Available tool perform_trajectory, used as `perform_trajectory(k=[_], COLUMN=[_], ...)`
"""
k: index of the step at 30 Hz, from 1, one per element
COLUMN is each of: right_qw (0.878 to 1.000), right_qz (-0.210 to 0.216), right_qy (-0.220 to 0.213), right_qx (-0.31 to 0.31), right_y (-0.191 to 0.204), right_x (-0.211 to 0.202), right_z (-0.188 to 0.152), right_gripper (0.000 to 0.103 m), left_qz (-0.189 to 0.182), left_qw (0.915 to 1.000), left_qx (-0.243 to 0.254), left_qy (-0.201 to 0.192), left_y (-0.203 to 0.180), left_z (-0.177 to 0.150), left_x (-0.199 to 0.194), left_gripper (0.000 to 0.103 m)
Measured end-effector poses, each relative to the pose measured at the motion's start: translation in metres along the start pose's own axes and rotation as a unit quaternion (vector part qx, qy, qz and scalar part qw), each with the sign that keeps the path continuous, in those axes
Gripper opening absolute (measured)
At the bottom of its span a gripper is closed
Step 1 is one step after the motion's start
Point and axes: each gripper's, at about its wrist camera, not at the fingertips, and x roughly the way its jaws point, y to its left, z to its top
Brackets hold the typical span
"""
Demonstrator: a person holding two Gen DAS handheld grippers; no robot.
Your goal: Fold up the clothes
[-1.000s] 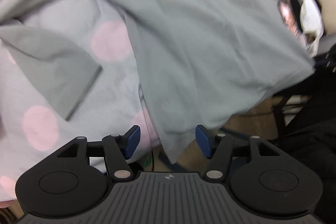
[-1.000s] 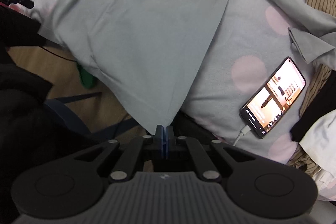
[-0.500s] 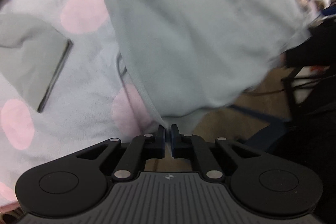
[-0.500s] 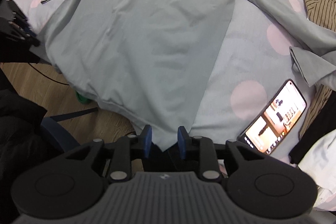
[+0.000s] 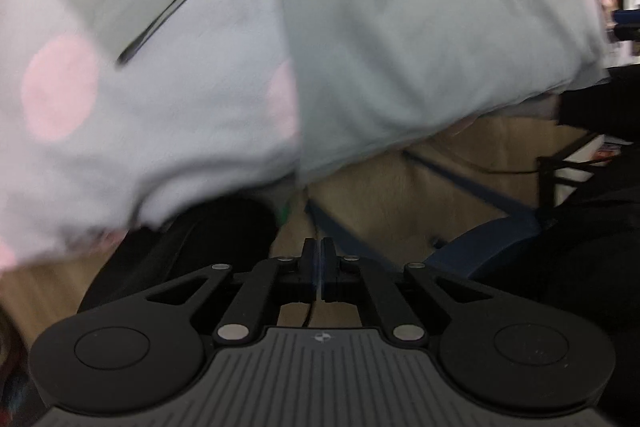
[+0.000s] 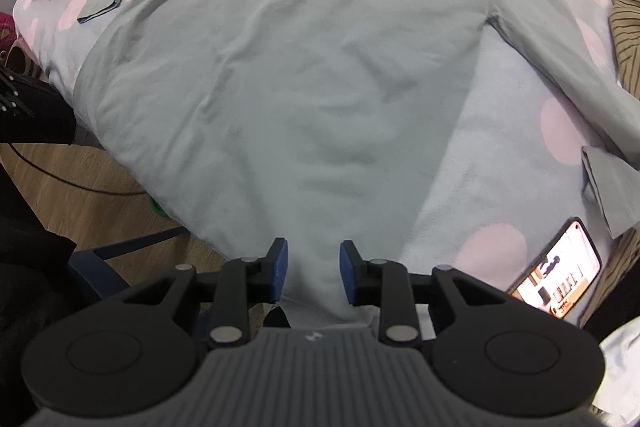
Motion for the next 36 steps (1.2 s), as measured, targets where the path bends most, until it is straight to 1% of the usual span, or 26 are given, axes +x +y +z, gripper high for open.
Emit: perform_trajectory(k=[1, 2, 3, 4, 5, 6, 8, 9, 12, 14, 15, 16, 19, 23, 25, 26, 27, 30, 31, 32, 34, 36], right_qw=[1.000, 1.000, 1.000, 1.000, 0.999, 0.999, 0.997, 0.995, 0.986, 0.975, 0.968, 0.960, 0.943, 0.925, 0.919, 0.913, 0.906, 0.882, 0.874, 0.865, 0.846, 0.826], right_qz=[0.000, 0.001, 0.000, -0.002, -0.005, -0.007, -0.011, -0.013, -0.005, 0.010, 0.019, 0.027, 0.028, 0.007, 0.007, 0.014, 0.023, 0.050, 0.059, 0.068, 0.088, 0.112], right_qy=[-0.002, -0.005, -0.009, -0.016, -0.024, -0.032, -0.051, -0.062, -0.097, -0.124, -0.137, -0.149, -0.175, -0.195, -0.201, -0.206, -0.211, -0.227, -0.232, -0.237, -0.244, -0.245], right_qx=[0.002, 0.006, 0.010, 0.018, 0.026, 0.036, 0.059, 0.072, 0.133, 0.184, 0.209, 0.234, 0.283, 0.327, 0.339, 0.352, 0.366, 0.409, 0.423, 0.437, 0.465, 0.495], right_y=[-0.001, -0.002, -0.005, -0.008, -0.011, -0.015, -0.026, -0.032, -0.058, -0.078, -0.088, -0.098, -0.122, -0.147, -0.158, -0.163, -0.169, -0.185, -0.191, -0.197, -0.206, -0.214], right_x=[0.000, 0.000, 0.000, -0.001, -0.002, -0.004, -0.007, -0.009, -0.013, -0.014, -0.013, -0.011, -0.003, 0.012, 0.018, 0.021, 0.024, 0.032, 0.035, 0.038, 0.045, 0.053], right_z=[0.001, 0.003, 0.004, 0.006, 0.009, 0.011, 0.015, 0.018, 0.023, 0.026, 0.027, 0.028, 0.034, 0.046, 0.052, 0.054, 0.055, 0.059, 0.060, 0.061, 0.063, 0.064], right_gripper=[0.032, 0.033, 0.034, 0.035, 0.035, 0.035, 0.036, 0.037, 0.038, 0.039, 0.039, 0.040, 0.040, 0.038, 0.035, 0.035, 0.035, 0.035, 0.037, 0.040, 0.040, 0.042], left_qz=[0.001, 0.006, 0.011, 0.014, 0.017, 0.019, 0.023, 0.023, 0.001, -0.023, -0.032, -0.034, -0.032, -0.034, -0.041, -0.046, -0.053, -0.088, -0.097, -0.102, -0.114, -0.130], left_qw=[0.9998, 0.9991, 0.9982, 0.9971, 0.9956, 0.9937, 0.9884, 0.9847, 0.9681, 0.9528, 0.9451, 0.9405, 0.9336, 0.9329, 0.9318, 0.9295, 0.9258, 0.9074, 0.9015, 0.8964, 0.8855, 0.8720], left_qx=[0.012, 0.023, 0.029, 0.031, 0.029, 0.023, 0.012, 0.002, -0.050, -0.086, -0.101, -0.109, -0.133, -0.159, -0.166, -0.171, -0.181, -0.226, -0.239, -0.250, -0.272, -0.296], left_qy=[-0.016, -0.035, -0.052, -0.069, -0.087, -0.108, -0.150, -0.173, -0.246, -0.290, -0.309, -0.320, -0.331, -0.321, -0.320, -0.323, -0.328, -0.343, -0.347, -0.352, -0.359, -0.367], left_y=[-0.002, -0.004, -0.004, -0.003, 0.000, 0.004, 0.012, 0.017, 0.041, 0.056, 0.063, 0.068, 0.082, 0.098, 0.105, 0.108, 0.112, 0.126, 0.130, 0.133, 0.140, 0.148], left_z=[0.003, 0.007, 0.012, 0.018, 0.025, 0.033, 0.049, 0.057, 0.084, 0.102, 0.110, 0.116, 0.134, 0.152, 0.163, 0.167, 0.170, 0.177, 0.178, 0.179, 0.182, 0.184], left_x=[-0.006, -0.013, -0.020, -0.027, -0.035, -0.044, -0.061, -0.069, -0.088, -0.097, -0.100, -0.099, -0.093, -0.075, -0.067, -0.064, -0.061, -0.055, -0.053, -0.051, -0.046, -0.039], left_gripper=[0.004, 0.013, 0.019, 0.028, 0.032, 0.034, 0.043, 0.044, 0.046, 0.050, 0.051, 0.051, 0.051, 0.048, 0.048, 0.048, 0.048, 0.048, 0.048, 0.048, 0.048, 0.048])
